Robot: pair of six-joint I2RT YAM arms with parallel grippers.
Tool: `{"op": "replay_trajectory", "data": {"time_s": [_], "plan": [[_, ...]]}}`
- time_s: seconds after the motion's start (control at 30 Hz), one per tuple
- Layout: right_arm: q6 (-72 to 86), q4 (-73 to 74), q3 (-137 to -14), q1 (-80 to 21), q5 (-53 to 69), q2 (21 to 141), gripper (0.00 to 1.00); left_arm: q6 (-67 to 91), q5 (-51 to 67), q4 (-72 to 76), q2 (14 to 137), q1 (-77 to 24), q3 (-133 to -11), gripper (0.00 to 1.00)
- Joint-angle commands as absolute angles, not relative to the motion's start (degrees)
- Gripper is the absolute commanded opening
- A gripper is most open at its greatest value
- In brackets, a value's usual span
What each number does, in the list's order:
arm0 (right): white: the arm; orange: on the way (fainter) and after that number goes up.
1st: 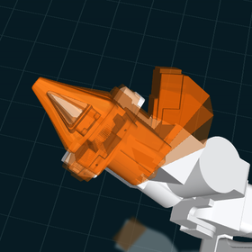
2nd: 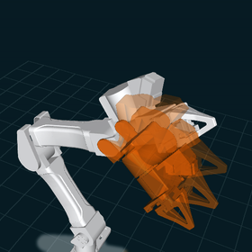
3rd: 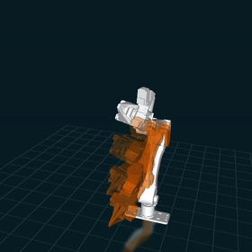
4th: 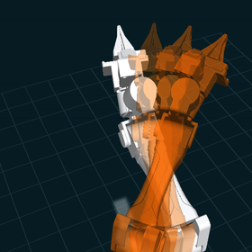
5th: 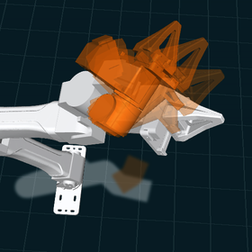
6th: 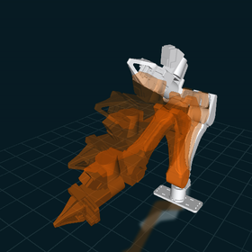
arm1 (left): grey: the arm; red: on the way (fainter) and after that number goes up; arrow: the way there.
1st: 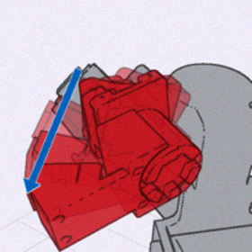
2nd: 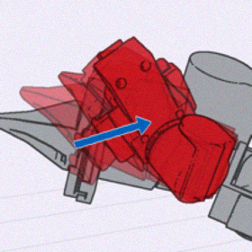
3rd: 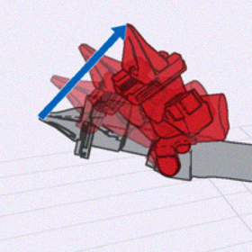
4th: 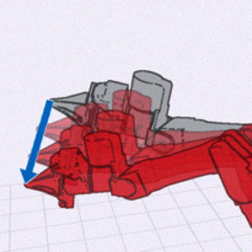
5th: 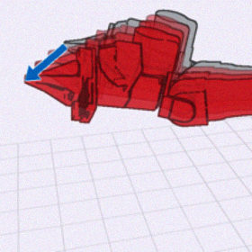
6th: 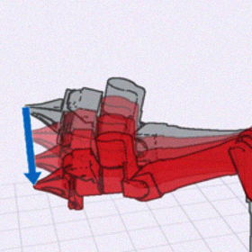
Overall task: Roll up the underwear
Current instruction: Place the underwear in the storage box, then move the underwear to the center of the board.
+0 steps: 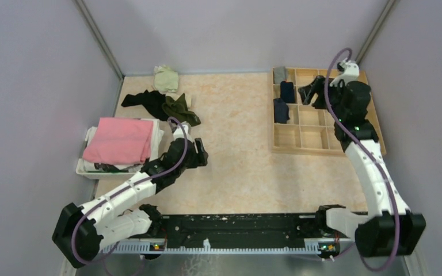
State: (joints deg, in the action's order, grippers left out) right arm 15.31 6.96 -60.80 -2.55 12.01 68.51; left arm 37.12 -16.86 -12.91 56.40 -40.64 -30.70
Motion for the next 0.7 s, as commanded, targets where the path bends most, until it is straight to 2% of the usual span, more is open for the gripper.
{"op": "replay_trajectory", "data": {"time_s": [0.0, 0.1, 0.3, 0.53, 0.67], "plan": [[18.0, 11.0, -60.0, -2.4, 12.2, 56.0, 0.8, 31.7, -17.9, -13.0, 55.5, -36.4, -39.2, 0.71], [20.1, 14.6, -57.7, -2.5, 8.8, 49.9, 0.98, 28.8, -18.2, -13.2, 57.3, -33.4, -44.9, 0.71], [20.0, 20.9, -53.9, -2.4, 9.5, 42.1, 0.99, 25.4, -19.0, -16.1, 63.3, -28.7, -56.6, 0.8], [18.4, 29.6, -50.6, -2.5, 18.1, 38.8, 0.97, 25.1, -21.1, -16.2, 71.3, -24.7, -61.8, 0.98], [19.2, 31.7, -47.9, -2.5, 19.6, 37.6, 0.92, 25.4, -22.4, -15.9, 78.5, -22.3, -64.4, 0.99]]}}
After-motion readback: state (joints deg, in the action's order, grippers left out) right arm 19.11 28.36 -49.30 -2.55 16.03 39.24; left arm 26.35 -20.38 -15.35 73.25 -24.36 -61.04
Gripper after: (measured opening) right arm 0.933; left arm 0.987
